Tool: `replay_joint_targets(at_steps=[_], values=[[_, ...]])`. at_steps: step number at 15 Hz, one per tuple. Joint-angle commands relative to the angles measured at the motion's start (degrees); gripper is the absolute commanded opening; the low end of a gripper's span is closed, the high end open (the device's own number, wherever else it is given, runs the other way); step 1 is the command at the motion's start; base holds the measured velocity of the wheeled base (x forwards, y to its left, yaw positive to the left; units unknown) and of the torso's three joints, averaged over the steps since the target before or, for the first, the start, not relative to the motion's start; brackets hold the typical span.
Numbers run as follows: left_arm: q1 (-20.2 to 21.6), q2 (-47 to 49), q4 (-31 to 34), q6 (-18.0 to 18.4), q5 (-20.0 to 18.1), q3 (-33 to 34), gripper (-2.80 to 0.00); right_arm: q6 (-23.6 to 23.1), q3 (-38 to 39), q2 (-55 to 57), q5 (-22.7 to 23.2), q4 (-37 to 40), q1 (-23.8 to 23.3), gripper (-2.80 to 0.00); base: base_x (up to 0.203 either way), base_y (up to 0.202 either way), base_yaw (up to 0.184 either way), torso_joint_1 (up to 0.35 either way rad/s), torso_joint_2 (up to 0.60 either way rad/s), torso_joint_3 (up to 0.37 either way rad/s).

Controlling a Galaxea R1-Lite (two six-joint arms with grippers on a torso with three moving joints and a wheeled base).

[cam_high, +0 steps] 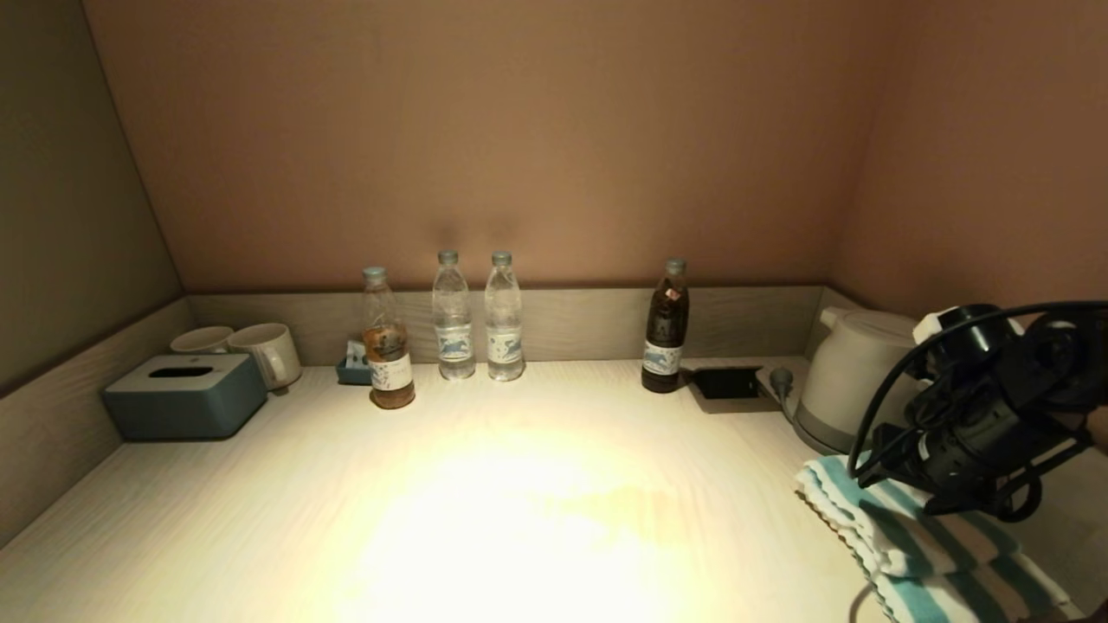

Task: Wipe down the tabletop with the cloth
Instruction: Pick up the tablecloth

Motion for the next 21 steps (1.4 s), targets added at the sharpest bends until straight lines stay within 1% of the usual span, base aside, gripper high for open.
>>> replay_joint_targets(at_steps=[1,2,3,7,9,10,11,14,16,18,21], values=[[0.0,0.1,0.0,0.0,0.0,0.0,-2.80,1.2,-0.1,0.6,0.0,0.2,-0.1,0.00,0.000,0.000,0.000,0.000,0.00,0.000],[0.0,0.1,0.0,0.0,0.0,0.0,-2.80,2.6,-0.1,0.8,0.1,0.1,0.0,0.00,0.000,0.000,0.000,0.000,0.00,0.000],[0.0,0.1,0.0,0.0,0.0,0.0,-2.80,5.1,-0.2,0.9,0.4,-0.1,0.0,0.00,0.000,0.000,0.000,0.000,0.00,0.000],[0.0,0.1,0.0,0.0,0.0,0.0,-2.80,6.7,-0.9,1.6,1.0,0.4,0.0,0.00,0.000,0.000,0.000,0.000,0.00,0.000],[0.0,0.1,0.0,0.0,0.0,0.0,-2.80,6.7,-0.9,1.6,1.0,0.4,0.0,0.00,0.000,0.000,0.000,0.000,0.00,0.000],[0.0,0.1,0.0,0.0,0.0,0.0,-2.80,8.9,-0.8,1.5,1.0,0.4,0.2,0.00,0.000,0.000,0.000,0.000,0.00,0.000],[0.0,0.1,0.0,0.0,0.0,0.0,-2.80,12.3,-0.8,1.3,0.8,0.5,0.8,0.00,0.000,0.000,0.000,0.000,0.00,0.000],[0.0,0.1,0.0,0.0,0.0,0.0,-2.80,15.9,0.5,-0.6,0.2,0.6,2.7,0.00,0.000,0.000,0.000,0.000,0.00,0.000],[0.0,0.1,0.0,0.0,0.0,0.0,-2.80,16.6,0.9,-1.4,0.0,1.0,3.1,0.00,0.000,0.000,0.000,0.000,0.00,0.000],[0.0,0.1,0.0,0.0,0.0,0.0,-2.80,19.9,1.4,-4.0,-0.6,3.9,3.7,0.00,0.000,0.000,0.000,0.000,0.00,0.000],[0.0,0.1,0.0,0.0,0.0,0.0,-2.80,20.4,1.6,-3.4,-1.6,4.0,3.7,0.00,0.000,0.000,0.000,0.000,0.00,0.000]])
